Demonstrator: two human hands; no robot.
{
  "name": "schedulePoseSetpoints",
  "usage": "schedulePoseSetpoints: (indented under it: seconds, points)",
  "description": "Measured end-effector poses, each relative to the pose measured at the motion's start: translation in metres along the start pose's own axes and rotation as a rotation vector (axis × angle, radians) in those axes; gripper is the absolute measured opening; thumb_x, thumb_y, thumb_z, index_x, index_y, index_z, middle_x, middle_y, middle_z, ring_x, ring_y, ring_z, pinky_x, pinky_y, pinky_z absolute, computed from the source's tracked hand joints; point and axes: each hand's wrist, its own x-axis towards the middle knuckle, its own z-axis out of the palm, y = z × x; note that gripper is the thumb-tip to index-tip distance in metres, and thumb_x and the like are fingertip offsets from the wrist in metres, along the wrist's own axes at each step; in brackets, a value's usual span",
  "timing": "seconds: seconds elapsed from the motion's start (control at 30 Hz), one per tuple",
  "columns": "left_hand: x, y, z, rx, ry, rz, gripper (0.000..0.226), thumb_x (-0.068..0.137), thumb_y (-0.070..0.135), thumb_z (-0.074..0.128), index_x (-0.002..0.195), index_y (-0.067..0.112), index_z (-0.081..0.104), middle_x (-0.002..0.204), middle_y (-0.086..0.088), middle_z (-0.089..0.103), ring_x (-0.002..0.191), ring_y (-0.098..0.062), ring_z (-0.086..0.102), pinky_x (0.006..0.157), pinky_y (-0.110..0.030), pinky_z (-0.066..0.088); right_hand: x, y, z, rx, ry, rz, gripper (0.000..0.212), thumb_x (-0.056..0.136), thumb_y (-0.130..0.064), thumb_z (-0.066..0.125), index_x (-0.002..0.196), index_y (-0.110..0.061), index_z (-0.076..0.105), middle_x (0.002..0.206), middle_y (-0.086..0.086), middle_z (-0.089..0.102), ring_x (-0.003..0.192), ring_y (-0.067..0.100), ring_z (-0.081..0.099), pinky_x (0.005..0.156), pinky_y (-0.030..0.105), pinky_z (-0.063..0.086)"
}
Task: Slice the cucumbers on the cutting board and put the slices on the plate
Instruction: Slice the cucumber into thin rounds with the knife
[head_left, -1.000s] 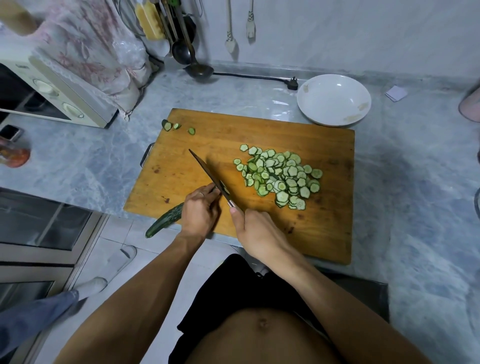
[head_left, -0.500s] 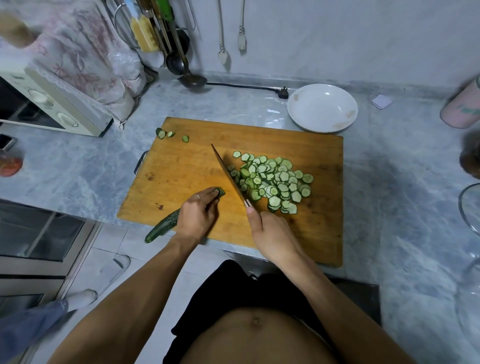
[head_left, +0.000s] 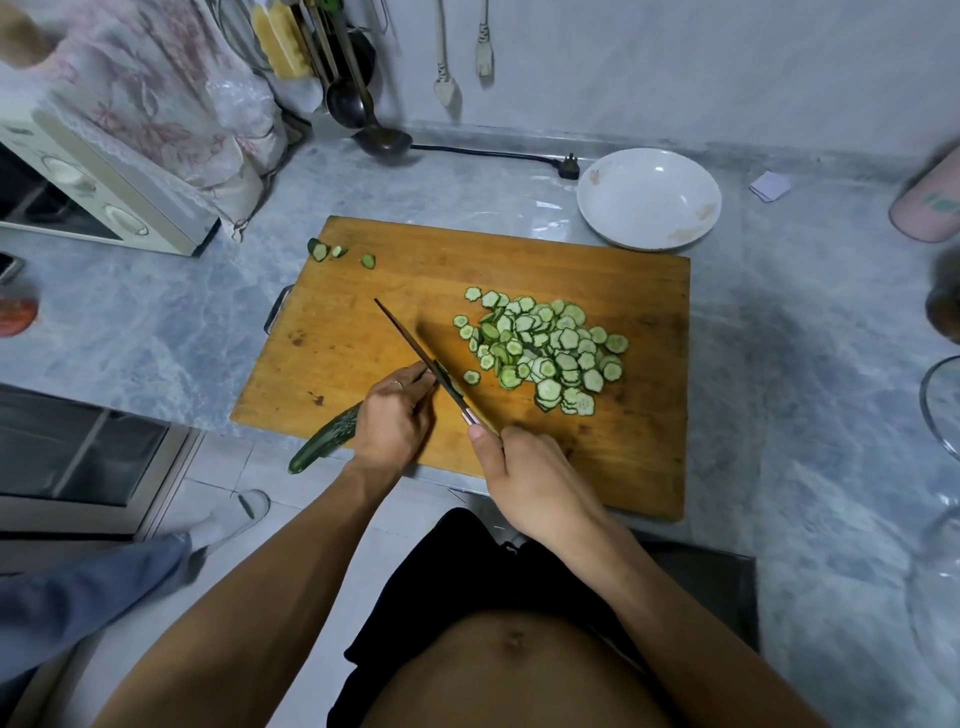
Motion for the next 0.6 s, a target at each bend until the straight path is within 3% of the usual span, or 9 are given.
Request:
schedulePoseSetpoints:
  seconds: [0.27,0.43,0.6]
  points:
    - [0.002,0.0,0.003,-0.002,0.033,0.013,0.028,0.087,0.012,0.056,0.105,0.007,0.076,0.117,-0.009,0.071,0.101,-0.026,0.069,0.079,-0.028,0.054,0.024,-0.004,0.006,0.013,-0.044,0.066,0.054,0.104,-0.053,0.024,0.08,-0.013,0.05,0.073,0.004,0.052,0.081,0.033,0.056,0.065,0.034,0.04]
    - [0.002,0.003,0.0,0.001,0.054,0.023,0.027,0.082,0.0,0.065,0.104,0.009,0.077,0.116,-0.008,0.072,0.097,-0.027,0.07,0.075,-0.03,0.055,0.029,-0.002,0.015,0.015,0.006,0.047,0.05,0.104,-0.053,0.025,0.087,-0.013,0.051,0.091,0.017,0.063,0.085,0.037,0.061,0.063,0.034,0.039]
    - [0.0,0.013,-0.005,-0.031,0.085,-0.059,0.028,0.084,0.004,0.069,0.11,0.012,0.075,0.12,-0.006,0.07,0.102,-0.025,0.069,0.081,-0.028,0.054,0.036,0.012,0.008,0.064,0.031,0.065,0.055,0.104,-0.052,0.027,0.071,-0.014,0.048,0.073,0.009,0.056,0.076,0.034,0.058,0.062,0.034,0.037]
